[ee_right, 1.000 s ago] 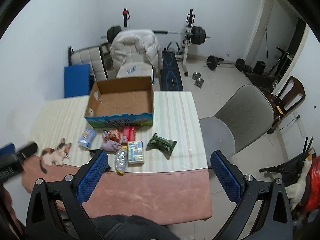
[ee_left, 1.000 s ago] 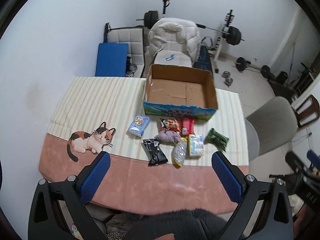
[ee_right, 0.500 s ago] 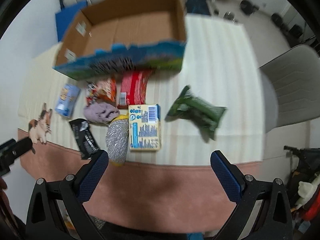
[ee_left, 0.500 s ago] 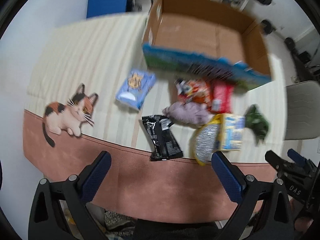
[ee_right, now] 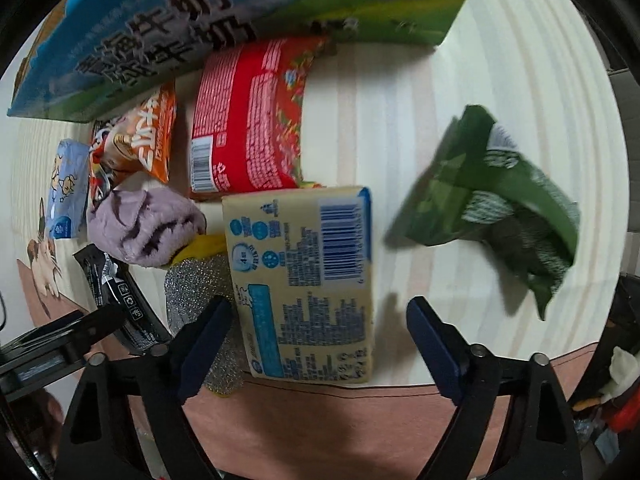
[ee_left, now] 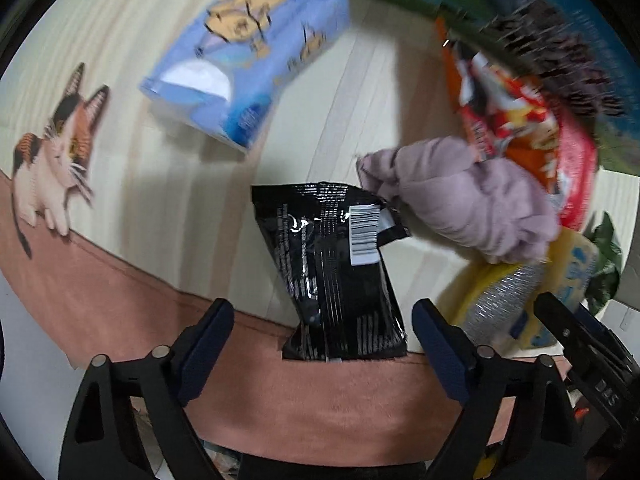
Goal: Organize soft objects
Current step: 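Grasp the black snack bag with the left gripper while the right grasps the yellow carton, then carry both items into the box and open both grippers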
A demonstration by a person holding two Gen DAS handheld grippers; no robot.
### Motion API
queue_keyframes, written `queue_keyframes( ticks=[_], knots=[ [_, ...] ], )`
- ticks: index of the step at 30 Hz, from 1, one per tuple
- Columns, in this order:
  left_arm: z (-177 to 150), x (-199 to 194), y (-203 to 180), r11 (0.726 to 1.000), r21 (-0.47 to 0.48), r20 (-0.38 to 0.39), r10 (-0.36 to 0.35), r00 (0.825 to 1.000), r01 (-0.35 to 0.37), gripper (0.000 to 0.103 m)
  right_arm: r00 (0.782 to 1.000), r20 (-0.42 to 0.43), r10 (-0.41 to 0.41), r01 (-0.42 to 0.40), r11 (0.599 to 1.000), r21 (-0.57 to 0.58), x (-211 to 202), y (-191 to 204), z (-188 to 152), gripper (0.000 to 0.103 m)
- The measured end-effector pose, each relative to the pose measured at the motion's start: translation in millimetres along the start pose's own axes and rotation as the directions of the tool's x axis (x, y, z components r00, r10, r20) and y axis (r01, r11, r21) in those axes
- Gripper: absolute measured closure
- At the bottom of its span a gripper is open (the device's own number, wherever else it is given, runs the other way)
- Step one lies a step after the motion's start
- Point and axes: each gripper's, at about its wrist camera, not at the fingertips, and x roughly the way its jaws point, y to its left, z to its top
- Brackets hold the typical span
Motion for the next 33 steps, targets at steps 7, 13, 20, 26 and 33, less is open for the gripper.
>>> queue_keyframes(
  ticks=[7,13,20,26,33],
  knots=[
    [-5,16,0,0.998,0.026,0.021,-0.057,0.998,0.056,0.058,1.0,-0.007,-0.021,0.021,1.0,0.009,29,13,0,0.036],
    [-31,-5,-6,0.999,0.053,0.08,0.0,0.997,-0.005,0.063,1.0,0.003,0.016,-0.016,1.0,0.013,23,15,-20,0.038],
    [-82,-88,-12,0.997,0.063,0.192,-0.065,0.979,0.054,0.063,0.98,0.064,0.186,-0.186,0.982,0.0,-33,14,-65,0.038],
    [-58,-192,-60,0.969,0.184,0.273,-0.21,0.939,0.163,0.063,0.939,0.173,0.296,-0.286,0.955,-0.083,-110,26,-56,0.038],
    [67,-245,-133,0.936,0.337,0.29,-0.205,0.935,0.1,0.063,0.939,0.279,0.201,-0.17,0.977,-0.13,-149,42,41,0.038]
  ],
)
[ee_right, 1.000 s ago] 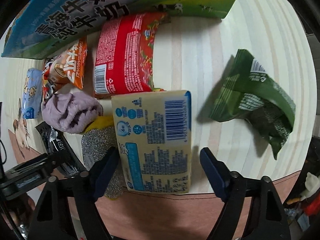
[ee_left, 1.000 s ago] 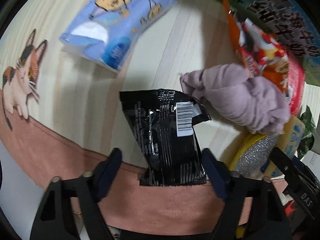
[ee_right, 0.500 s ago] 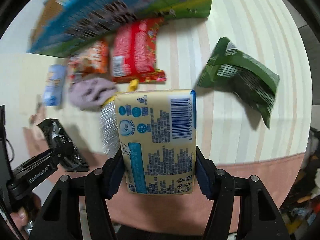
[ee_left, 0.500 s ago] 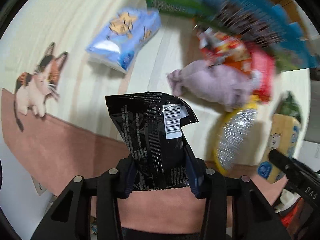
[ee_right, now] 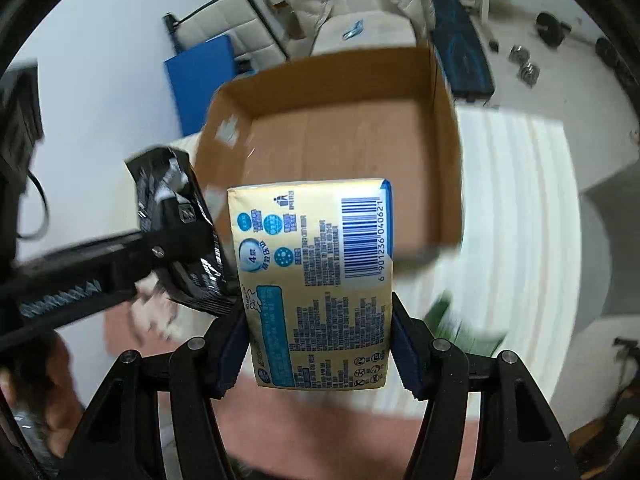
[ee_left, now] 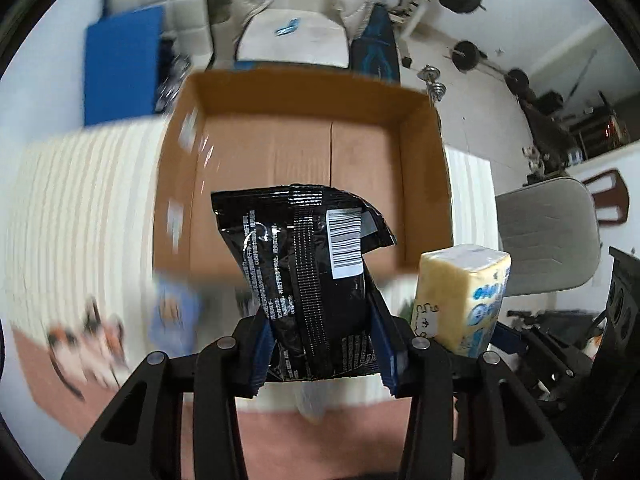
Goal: Organize soft objects
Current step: 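Carry both items into the box and open both grippers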
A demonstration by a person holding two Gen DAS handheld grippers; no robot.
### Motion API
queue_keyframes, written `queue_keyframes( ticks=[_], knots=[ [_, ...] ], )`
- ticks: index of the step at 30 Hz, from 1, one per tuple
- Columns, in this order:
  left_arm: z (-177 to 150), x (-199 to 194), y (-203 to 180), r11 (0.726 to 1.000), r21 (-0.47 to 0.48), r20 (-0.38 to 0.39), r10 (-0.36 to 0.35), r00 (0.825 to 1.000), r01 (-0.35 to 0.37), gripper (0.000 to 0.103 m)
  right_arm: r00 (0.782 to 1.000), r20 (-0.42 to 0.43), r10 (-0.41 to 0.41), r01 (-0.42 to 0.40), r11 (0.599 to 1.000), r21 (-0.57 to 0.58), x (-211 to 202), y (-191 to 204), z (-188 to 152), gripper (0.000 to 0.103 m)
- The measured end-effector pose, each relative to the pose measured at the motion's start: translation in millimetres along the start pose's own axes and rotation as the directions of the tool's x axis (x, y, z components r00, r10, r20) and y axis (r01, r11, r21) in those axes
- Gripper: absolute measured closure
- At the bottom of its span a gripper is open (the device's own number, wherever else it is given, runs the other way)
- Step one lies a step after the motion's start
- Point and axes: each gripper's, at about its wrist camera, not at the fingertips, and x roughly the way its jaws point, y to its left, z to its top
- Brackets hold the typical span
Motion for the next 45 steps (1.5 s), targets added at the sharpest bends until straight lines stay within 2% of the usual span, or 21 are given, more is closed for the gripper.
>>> queue_keyframes(
  ticks=[3,6,8,10,14,16,17,19,22,29,32,33,35,36,38,39,40,45],
  knots=[
    [52,38,12,1.0,0.029,-0.053,-0.007,0.999,0.008,0.063,0.999,-0.018,-0.041,0.042,0.999,0.034,26,-13,44,0.038],
    [89,75,18,0.999,0.034,-0.107,-0.003,0.994,0.007,0.063,0.996,-0.038,-0.087,0.088,0.995,0.04,56,-24,83,0.038],
    [113,103,20,0.999,0.02,-0.152,-0.031,0.988,0.035,0.063,0.993,-0.055,-0.106,0.108,0.994,0.034,73,-33,103,0.038],
    [128,130,23,0.998,0.009,-0.203,-0.067,0.977,0.07,0.063,0.99,-0.087,-0.115,0.119,0.992,0.039,92,-42,127,0.038],
    [143,171,22,0.994,0.019,-0.269,-0.099,0.958,0.108,0.063,0.983,-0.112,-0.142,0.147,0.988,0.035,117,-49,150,0.038],
    [149,182,15,0.992,0.015,-0.293,-0.117,0.949,0.127,0.063,0.974,-0.087,-0.209,0.209,0.978,-0.009,125,-44,157,0.038],
    [152,187,12,0.991,0.016,-0.301,-0.121,0.946,0.132,0.062,0.974,-0.074,-0.214,0.212,0.977,-0.03,126,-39,158,0.038],
    [153,193,11,0.99,0.024,-0.314,-0.125,0.941,0.14,0.062,0.978,-0.106,-0.181,0.182,0.983,-0.002,132,-37,162,0.038],
    [151,192,10,0.987,0.021,-0.32,-0.144,0.937,0.158,0.062,0.967,-0.103,-0.232,0.231,0.973,-0.024,144,-38,169,0.038],
    [150,194,17,0.993,0.034,-0.324,-0.092,0.941,0.109,0.06,0.963,-0.141,-0.23,0.229,0.973,-0.021,167,-40,181,0.037],
    [148,187,19,0.995,0.003,-0.339,-0.089,0.936,0.096,0.058,0.964,-0.151,-0.22,0.22,0.975,-0.017,171,-40,185,0.033],
    [147,185,20,0.995,-0.004,-0.344,-0.098,0.934,0.103,0.054,0.965,-0.154,-0.214,0.215,0.977,-0.012,169,-39,184,0.031],
    [145,173,22,0.994,-0.011,-0.337,-0.108,0.935,0.11,0.035,0.965,-0.151,-0.213,0.213,0.977,-0.013,163,-36,182,0.027],
    [144,166,23,0.995,-0.006,-0.322,-0.101,0.941,0.104,0.032,0.965,-0.148,-0.217,0.216,0.976,-0.022,159,-34,180,0.023],
    [139,148,25,0.996,0.017,-0.294,-0.075,0.953,0.084,0.017,0.963,-0.148,-0.225,0.222,0.974,-0.039,148,-26,176,0.017],
    [136,143,24,0.997,0.02,-0.282,-0.071,0.957,0.08,0.012,0.961,-0.153,-0.232,0.227,0.973,-0.048,143,-23,171,0.009],
    [132,134,26,0.997,0.024,-0.266,-0.069,0.962,0.079,0.005,0.96,-0.153,-0.234,0.229,0.972,-0.052,140,-21,168,0.004],
    [100,96,32,0.998,0.051,-0.182,-0.016,0.983,0.026,0.002,0.959,-0.136,-0.249,0.242,0.968,-0.07,120,-10,152,0.0]
  ],
)
